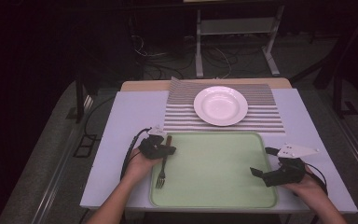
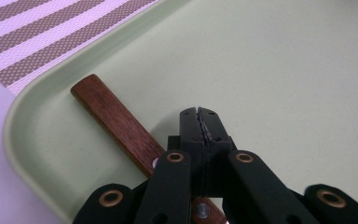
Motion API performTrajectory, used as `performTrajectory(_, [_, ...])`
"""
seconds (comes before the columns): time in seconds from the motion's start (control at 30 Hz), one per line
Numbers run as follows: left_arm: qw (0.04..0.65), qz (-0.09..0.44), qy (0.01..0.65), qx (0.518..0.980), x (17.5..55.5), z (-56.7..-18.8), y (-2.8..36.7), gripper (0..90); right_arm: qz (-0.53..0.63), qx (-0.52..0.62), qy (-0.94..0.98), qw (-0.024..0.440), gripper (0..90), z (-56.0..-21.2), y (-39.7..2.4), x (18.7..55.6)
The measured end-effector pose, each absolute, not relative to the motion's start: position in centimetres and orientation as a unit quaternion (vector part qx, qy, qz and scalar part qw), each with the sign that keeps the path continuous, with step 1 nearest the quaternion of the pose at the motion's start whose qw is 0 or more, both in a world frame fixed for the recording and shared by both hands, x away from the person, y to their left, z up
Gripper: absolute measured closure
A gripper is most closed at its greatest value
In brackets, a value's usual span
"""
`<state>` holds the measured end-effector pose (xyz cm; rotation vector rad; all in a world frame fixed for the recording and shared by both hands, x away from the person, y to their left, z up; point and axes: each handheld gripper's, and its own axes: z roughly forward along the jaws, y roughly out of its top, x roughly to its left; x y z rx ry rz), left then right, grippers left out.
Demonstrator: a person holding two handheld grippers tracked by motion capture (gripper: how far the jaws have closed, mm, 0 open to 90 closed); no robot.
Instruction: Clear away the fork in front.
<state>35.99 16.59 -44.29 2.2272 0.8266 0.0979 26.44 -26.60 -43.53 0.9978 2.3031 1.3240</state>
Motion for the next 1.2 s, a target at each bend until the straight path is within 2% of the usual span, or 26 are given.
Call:
performTrajectory(0.5, [0.367, 0.045, 0.333, 0.867, 36.0, -44.2, 18.0, 88.6, 0.459, 0.349, 0.802, 0.152, 2.7, -43.6, -26.7, 26.6])
performTrajectory(0.67, [0.372, 0.040, 0.330, 0.867, 35.9, -44.0, 18.0, 82.8, 0.459, 0.351, 0.802, 0.153, 2.7, -43.5, -26.8, 26.6])
performTrajectory(0.77, [0.390, 0.045, 0.319, 0.863, 35.2, -43.2, 18.0, 75.5, 0.461, 0.352, 0.800, 0.153, 2.7, -43.5, -26.8, 26.6])
performTrajectory(0.93, [0.416, 0.062, 0.301, 0.856, 33.8, -41.9, 18.6, 55.4, 0.462, 0.352, 0.799, 0.153, 2.7, -43.5, -26.9, 26.6])
performTrajectory(1.0, [0.422, 0.065, 0.296, 0.854, 33.5, -41.6, 18.8, 49.9, 0.462, 0.353, 0.799, 0.153, 2.7, -43.5, -26.9, 26.6])
performTrajectory(1.03, [0.429, 0.067, 0.296, 0.851, 33.2, -41.4, 19.1, 49.9, 0.462, 0.352, 0.799, 0.154, 2.7, -43.5, -26.9, 26.6])
performTrajectory(1.2, [0.448, 0.076, 0.296, 0.841, 32.1, -40.8, 20.0, 31.7, 0.465, 0.354, 0.797, 0.156, 2.7, -43.3, -27.0, 26.4])
